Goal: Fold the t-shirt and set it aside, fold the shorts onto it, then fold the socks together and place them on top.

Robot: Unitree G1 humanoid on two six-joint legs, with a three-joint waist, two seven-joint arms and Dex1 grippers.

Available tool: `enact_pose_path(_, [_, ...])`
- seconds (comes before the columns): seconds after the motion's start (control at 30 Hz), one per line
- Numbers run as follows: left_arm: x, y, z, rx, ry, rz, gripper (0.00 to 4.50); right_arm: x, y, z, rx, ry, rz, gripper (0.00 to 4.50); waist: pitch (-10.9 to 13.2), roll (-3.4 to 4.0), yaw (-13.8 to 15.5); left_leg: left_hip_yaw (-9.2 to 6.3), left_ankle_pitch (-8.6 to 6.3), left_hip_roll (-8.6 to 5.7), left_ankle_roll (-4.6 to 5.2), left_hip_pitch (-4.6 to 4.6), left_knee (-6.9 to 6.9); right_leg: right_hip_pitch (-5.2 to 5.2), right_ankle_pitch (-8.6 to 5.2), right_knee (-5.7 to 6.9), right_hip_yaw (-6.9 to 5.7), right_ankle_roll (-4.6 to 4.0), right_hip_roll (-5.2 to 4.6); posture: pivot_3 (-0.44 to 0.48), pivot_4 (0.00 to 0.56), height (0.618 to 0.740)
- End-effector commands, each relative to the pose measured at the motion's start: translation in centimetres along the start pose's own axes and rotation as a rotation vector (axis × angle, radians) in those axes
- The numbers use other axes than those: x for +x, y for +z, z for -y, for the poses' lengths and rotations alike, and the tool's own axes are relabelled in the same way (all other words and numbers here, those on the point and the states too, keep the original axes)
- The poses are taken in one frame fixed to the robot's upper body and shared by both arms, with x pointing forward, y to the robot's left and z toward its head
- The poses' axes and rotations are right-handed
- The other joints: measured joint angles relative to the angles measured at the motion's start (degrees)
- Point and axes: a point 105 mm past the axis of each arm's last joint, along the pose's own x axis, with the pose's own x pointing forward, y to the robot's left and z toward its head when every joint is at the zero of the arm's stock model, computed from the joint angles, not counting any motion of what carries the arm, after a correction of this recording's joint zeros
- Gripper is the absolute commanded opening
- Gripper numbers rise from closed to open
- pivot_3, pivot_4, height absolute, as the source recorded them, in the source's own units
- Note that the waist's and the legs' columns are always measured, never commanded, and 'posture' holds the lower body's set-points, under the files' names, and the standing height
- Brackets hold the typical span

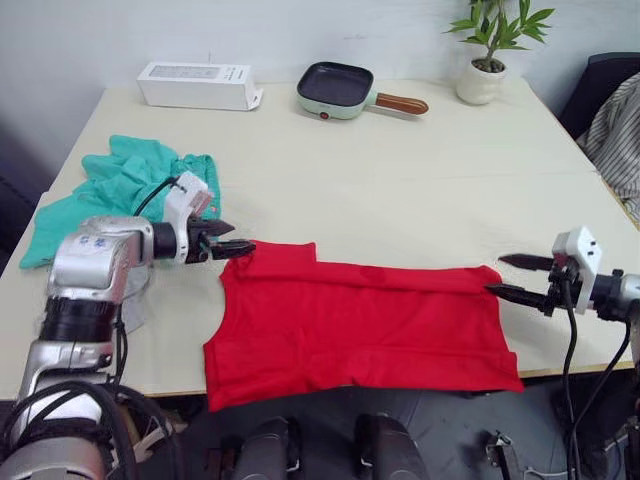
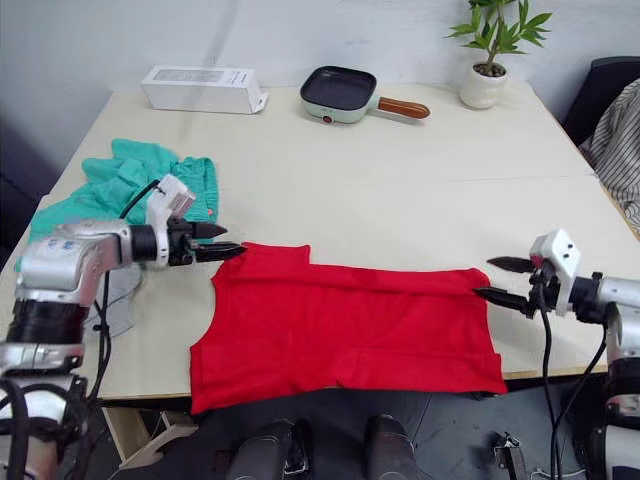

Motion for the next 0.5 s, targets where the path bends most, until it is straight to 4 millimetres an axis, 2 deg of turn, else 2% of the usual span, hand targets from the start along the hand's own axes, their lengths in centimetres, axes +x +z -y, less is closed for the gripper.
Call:
enact_pose_path(0.03, [1.3,-0.3,-0.7,0.0,0.032,-0.038,4.2,-0.3,0.4,0.4,-0.028,-0.009,-0.004,4.47,0.0,0.0,0.02,0.0,0.0,0.0,0.0,0.0,0.0,0.0,0.0,0.03,0.0,0.0,0.01,0.0,0.15,0.74])
enact_pose_path(0.1, [2.7,-0.8,-0.3,0.024,0.002,-0.082,4.2,0.2,0.0,0.4,-0.038,0.005,-0.042,4.47,0.0,-0.01,-0.01,0.01,-0.01,0.02,-0.01,-0.03,-0.05,-0.01,0.0,0.07,-0.02,0.0,0.06,0.0,0.15,0.74])
enact_pose_path(0.2, [3.6,-0.9,0.2,0.046,-0.033,-0.099,4.2,0.6,-0.5,0.5,-0.04,0.015,-0.085,4.47,0.0,0.0,0.01,0.11,-0.01,0.0,0.0,-0.03,0.01,-0.02,0.0,0.04,0.05,0.0,0.11,0.0,0.15,0.74])
enact_pose_path(0.23, [3.8,-0.8,0.4,0.056,-0.046,-0.094,3.81,0.7,-0.6,0.6,-0.039,0.022,-0.099,4.5,0.0,0.0,0.01,0.11,-0.02,0.0,0.01,-0.03,0.08,-0.02,0.0,0.02,0.05,0.0,0.09,0.0,0.15,0.74])
enact_pose_path(0.33, [4.3,-0.4,0.9,0.095,-0.074,-0.072,3.01,1.0,-0.7,0.9,-0.039,0.023,-0.111,4.5,0.0,0.0,0.04,0.09,-0.03,0.0,0.04,-0.03,0.17,-0.02,0.0,0.01,0.06,0.0,0.01,0.0,0.15,0.74])
enact_pose_path(0.5, [4.4,-0.1,1.2,0.129,-0.088,-0.045,1.32,1.2,-0.7,1.3,-0.029,0.021,-0.12,4.5,0.0,0.0,-0.08,0.09,-0.05,0.01,0.03,-0.04,0.19,-0.02,0.0,0.01,0.06,0.0,-0.1,0.0,0.15,0.74])
